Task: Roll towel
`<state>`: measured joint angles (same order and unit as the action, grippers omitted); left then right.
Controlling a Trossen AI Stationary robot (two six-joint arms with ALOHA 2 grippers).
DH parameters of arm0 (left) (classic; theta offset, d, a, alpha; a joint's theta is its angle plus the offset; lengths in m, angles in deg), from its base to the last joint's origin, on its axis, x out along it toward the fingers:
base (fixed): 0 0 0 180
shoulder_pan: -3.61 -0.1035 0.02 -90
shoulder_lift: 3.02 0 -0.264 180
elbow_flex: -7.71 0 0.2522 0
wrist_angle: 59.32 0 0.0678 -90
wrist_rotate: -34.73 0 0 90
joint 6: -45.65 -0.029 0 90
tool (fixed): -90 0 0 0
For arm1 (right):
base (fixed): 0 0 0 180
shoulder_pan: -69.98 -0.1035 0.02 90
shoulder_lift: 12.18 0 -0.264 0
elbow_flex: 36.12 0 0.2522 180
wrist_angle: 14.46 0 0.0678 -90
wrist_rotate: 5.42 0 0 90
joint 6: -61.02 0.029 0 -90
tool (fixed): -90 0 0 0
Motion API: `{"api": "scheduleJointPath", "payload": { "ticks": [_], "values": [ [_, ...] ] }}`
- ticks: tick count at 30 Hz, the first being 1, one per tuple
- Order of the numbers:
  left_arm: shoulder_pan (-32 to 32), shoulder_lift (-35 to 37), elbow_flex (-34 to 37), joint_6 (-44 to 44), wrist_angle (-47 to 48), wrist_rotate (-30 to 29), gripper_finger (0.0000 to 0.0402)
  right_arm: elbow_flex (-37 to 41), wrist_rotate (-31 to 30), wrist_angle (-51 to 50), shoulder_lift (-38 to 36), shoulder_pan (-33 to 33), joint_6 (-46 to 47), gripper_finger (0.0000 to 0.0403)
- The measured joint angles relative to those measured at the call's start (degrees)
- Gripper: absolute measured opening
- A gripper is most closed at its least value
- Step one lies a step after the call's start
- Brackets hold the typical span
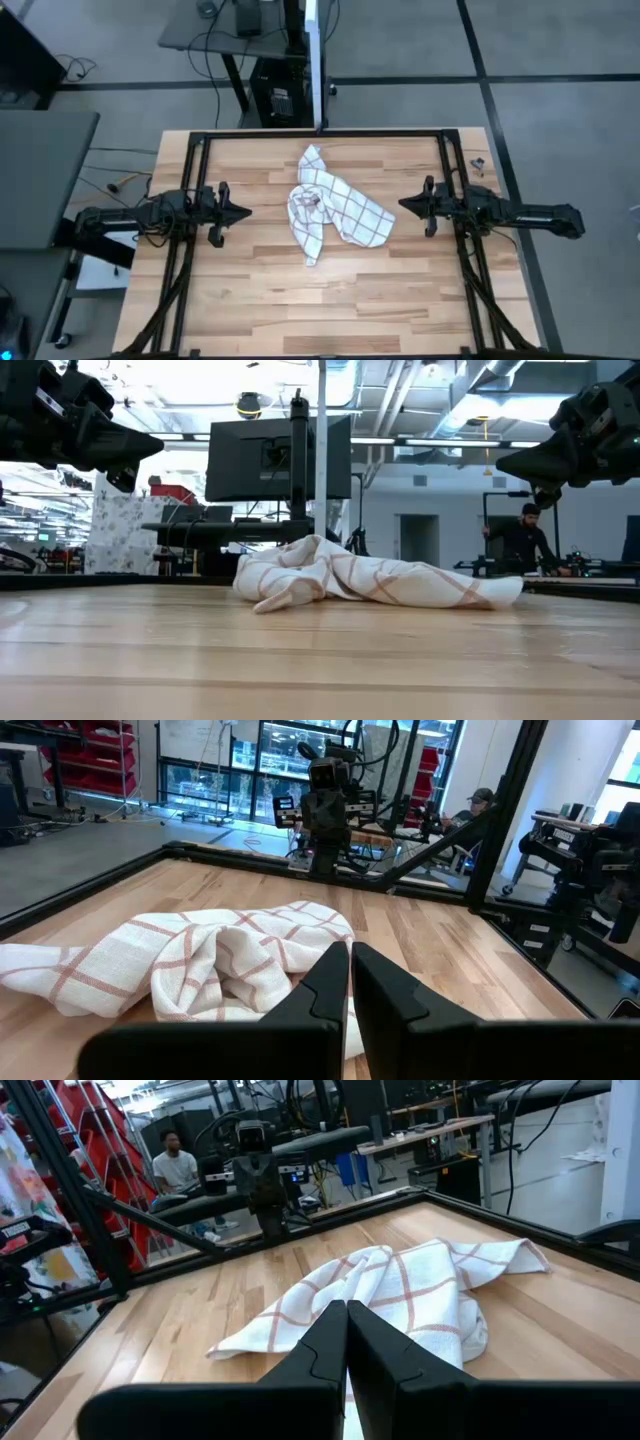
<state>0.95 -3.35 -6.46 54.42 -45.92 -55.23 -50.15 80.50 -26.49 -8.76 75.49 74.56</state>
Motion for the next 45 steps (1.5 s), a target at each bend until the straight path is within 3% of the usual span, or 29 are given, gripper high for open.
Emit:
{"api": "scheduleJointPath", "payload": {
  "ticks": [16,20,30,34,37,40,45],
  "values": [
    [0.01,0.00,-0.01,0.02,-0.27,0.09,0.0002,0.00,0.00,0.00,0.00,0.00,0.00,0.0000],
    [0.05,0.00,-0.87,6.72,0.48,0.01,0.0002,0.00,0.00,0.00,0.00,0.00,0.00,0.0000],
    [0.08,-2.62,-2.43,8.78,-9.74,1.28,0.0002,-0.01,0.00,0.00,-0.02,0.00,0.01,0.0000],
    [0.08,-10.58,-10.27,7.20,-3.15,-1.00,0.0000,0.00,-0.01,0.02,-0.02,0.01,0.00,0.0000],
    [0.08,-21.09,-19.06,4.00,7.22,-7.03,0.0000,0.00,0.00,0.00,-0.02,0.00,0.00,0.0000],
    [0.02,-33.90,-26.90,8.62,14.57,-11.68,0.0000,0.00,0.00,0.00,-0.01,0.01,0.01,0.0000],
    [0.81,-52.39,-37.01,20.10,17.28,-11.61,0.0000,-0.01,0.00,0.00,-0.01,0.01,0.00,0.0000]
  ]
}}
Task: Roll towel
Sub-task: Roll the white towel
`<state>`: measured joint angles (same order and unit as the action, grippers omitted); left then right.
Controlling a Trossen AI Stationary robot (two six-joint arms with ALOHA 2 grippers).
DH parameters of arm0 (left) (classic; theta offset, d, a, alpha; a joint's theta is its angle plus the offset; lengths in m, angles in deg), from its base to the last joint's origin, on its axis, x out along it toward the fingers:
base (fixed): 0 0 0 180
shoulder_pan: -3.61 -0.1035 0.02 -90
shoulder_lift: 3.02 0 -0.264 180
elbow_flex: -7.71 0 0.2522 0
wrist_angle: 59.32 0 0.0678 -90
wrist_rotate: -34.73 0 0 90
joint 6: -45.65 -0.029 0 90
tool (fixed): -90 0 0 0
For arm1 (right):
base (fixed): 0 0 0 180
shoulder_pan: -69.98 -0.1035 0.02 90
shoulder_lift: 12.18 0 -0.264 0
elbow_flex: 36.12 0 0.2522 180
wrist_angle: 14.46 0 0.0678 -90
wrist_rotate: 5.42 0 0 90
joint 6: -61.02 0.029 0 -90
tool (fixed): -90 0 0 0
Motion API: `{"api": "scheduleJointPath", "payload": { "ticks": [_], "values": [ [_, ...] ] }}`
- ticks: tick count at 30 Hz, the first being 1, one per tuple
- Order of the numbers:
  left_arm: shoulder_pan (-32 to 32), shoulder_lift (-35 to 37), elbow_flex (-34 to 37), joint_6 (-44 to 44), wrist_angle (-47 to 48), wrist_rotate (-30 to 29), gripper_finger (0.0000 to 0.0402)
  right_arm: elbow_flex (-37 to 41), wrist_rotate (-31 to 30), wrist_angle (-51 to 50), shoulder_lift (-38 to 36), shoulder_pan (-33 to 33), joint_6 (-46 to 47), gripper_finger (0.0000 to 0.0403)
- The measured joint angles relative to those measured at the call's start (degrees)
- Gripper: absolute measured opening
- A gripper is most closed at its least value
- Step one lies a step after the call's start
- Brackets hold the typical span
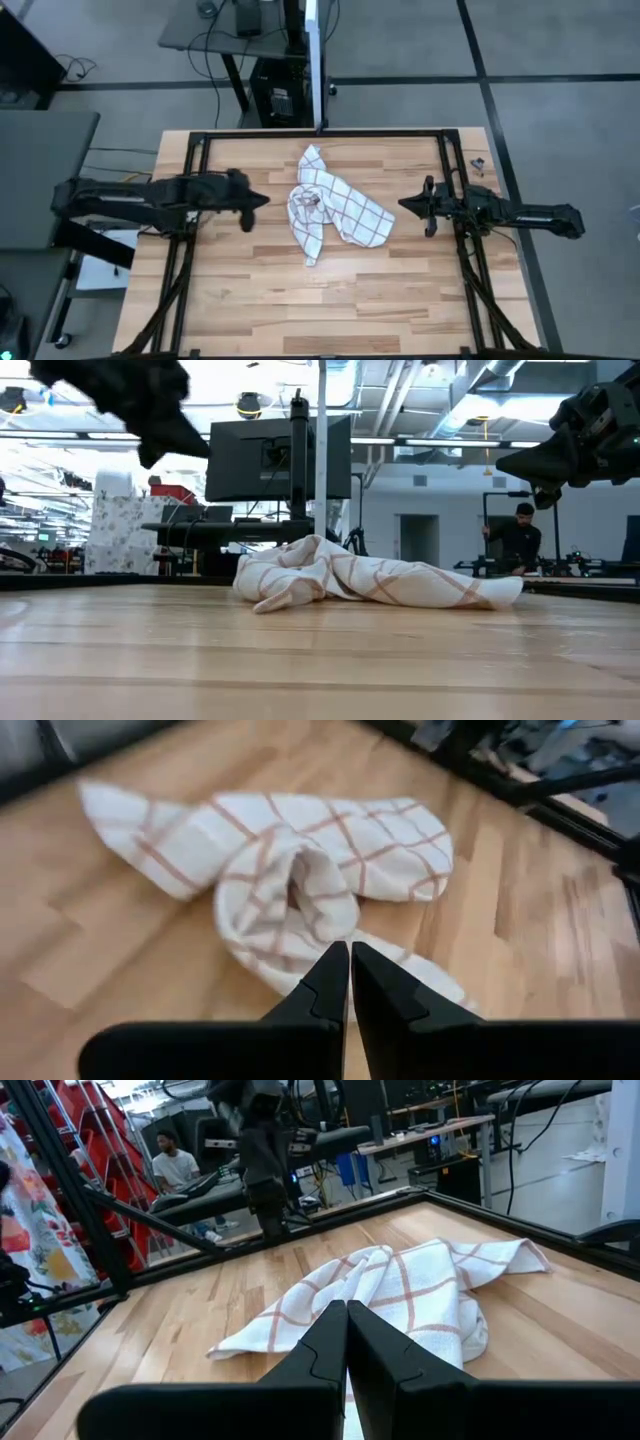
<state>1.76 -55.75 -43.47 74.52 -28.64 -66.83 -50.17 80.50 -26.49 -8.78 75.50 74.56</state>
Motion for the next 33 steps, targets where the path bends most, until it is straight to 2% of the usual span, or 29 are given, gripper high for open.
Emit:
{"api": "scheduleJointPath", "payload": {
  "ticks": [3,7,11,16,21,24,28,33],
  "values": [
    [0.80,-9.54,-4.90,3.56,-0.88,0.06,0.0000,0.02,-0.01,0.00,0.00,-0.02,0.00,0.0000],
    [2.18,-20.84,-10.26,1.23,-1.52,0.18,0.0000,0.02,-0.01,0.00,0.00,-0.02,0.00,0.0000],
    [4.09,-31.26,-11.64,0.40,-1.28,0.31,0.0000,0.00,-0.01,0.00,0.02,0.00,0.00,0.0000],
    [6.55,-40.58,-11.67,5.85,-0.93,0.86,0.0000,0.02,-0.01,0.00,0.00,0.00,0.00,0.0000],
    [9.89,-44.68,-11.71,10.39,-2.71,3.14,0.0000,0.00,-0.02,0.00,0.02,-0.02,0.00,0.0000],
    [13.22,-45.51,-12.07,11.38,-0.28,5.46,0.0000,0.01,-0.01,0.00,0.00,-0.02,0.00,0.0000],
    [19.47,-44.96,-12.11,12.94,8.94,7.62,0.0000,0.00,0.00,0.00,0.00,0.00,0.02,0.0000],
    [26.03,-39.98,-11.80,17.61,22.24,9.10,0.0000,0.01,0.00,0.00,0.00,0.00,0.00,0.0000]
  ]
}}
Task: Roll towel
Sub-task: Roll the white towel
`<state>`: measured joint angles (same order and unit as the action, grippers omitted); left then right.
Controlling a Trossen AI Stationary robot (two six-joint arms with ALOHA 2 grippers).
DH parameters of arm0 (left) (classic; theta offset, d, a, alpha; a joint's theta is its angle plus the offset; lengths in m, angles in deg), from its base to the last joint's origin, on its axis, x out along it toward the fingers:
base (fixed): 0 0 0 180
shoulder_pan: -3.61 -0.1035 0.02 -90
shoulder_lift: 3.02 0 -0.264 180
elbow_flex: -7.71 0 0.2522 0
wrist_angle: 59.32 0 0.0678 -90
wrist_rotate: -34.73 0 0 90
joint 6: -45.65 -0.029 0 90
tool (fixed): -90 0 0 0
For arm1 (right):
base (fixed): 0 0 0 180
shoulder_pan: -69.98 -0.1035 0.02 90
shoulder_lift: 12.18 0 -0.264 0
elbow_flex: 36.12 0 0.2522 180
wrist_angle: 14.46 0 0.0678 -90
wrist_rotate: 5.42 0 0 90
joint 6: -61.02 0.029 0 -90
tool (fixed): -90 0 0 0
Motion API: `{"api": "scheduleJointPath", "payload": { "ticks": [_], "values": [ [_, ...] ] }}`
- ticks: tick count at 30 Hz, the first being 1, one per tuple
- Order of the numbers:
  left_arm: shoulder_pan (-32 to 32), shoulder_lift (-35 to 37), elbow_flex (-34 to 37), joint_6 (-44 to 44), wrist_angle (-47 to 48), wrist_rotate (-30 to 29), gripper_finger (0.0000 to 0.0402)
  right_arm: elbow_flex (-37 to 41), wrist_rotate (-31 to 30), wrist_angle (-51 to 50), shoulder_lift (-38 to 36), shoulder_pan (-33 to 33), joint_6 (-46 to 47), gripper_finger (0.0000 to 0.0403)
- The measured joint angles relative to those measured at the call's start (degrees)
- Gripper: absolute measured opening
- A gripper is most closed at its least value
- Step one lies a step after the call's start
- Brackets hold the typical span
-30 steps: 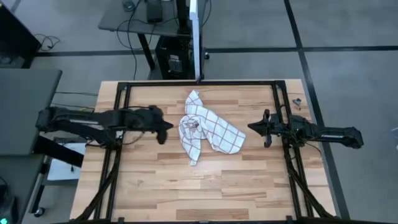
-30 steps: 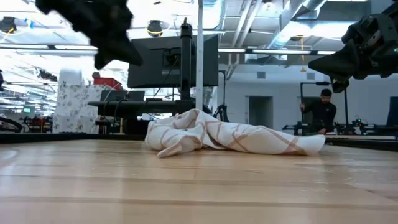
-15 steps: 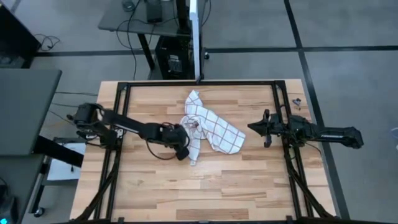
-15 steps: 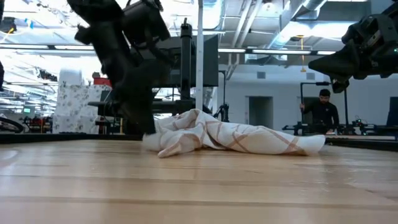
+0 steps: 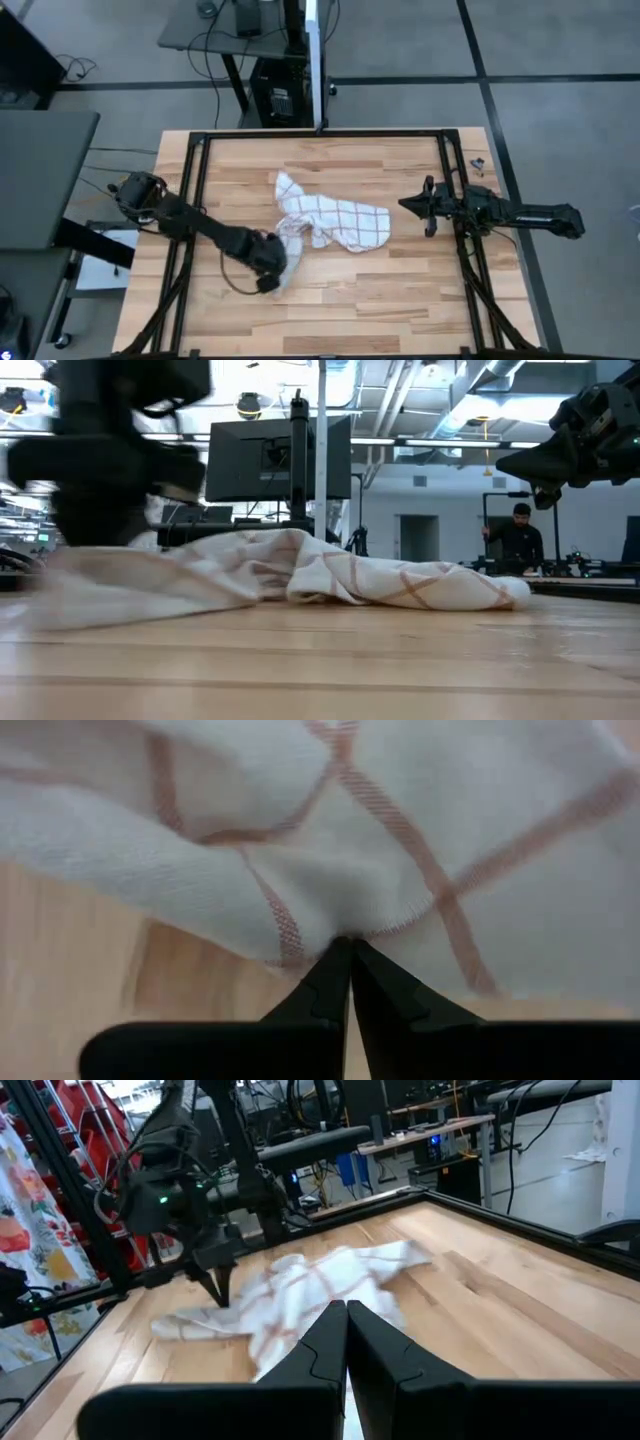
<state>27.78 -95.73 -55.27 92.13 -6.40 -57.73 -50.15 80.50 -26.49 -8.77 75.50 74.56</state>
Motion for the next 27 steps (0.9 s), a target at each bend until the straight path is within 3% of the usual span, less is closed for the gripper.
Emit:
{"api": "scheduleJointPath", "payload": {
  "ticks": [10,12,15,18,22,25,27],
  "values": [
    [3.54,13.14,0.24,7.36,20.18,-0.27,0.0000,0.00,-0.02,0.28,0.01,0.25,0.33,0.0000],
    [3.43,15.13,0.24,8.65,21.28,-0.42,0.0000,-0.04,-0.02,2.52,-0.06,-0.14,8.40,0.0000],
    [3.29,18.04,0.22,10.47,17.31,-1.28,0.0000,-0.83,-0.50,4.37,-0.02,-0.66,28.16,0.0000],
    [3.11,19.65,0.22,11.17,10.71,-3.57,0.0000,-1.20,-2.67,6.49,0.02,-0.16,38.55,0.0000],
    [2.81,20.40,1.86,12.03,-3.72,-10.09,0.0000,-1.02,-2.97,12.16,3.87,-2.45,41.27,0.0000],
    [1.49,19.51,4.17,9.66,-12.86,-10.35,0.0000,-2.77,-3.14,13.46,11.49,-6.95,39.97,0.0000],
    [0.34,18.81,4.61,9.78,-13.38,-10.34,0.0000,-4.90,-4.63,13.97,18.34,-10.46,39.02,0.0000]
  ]
}}
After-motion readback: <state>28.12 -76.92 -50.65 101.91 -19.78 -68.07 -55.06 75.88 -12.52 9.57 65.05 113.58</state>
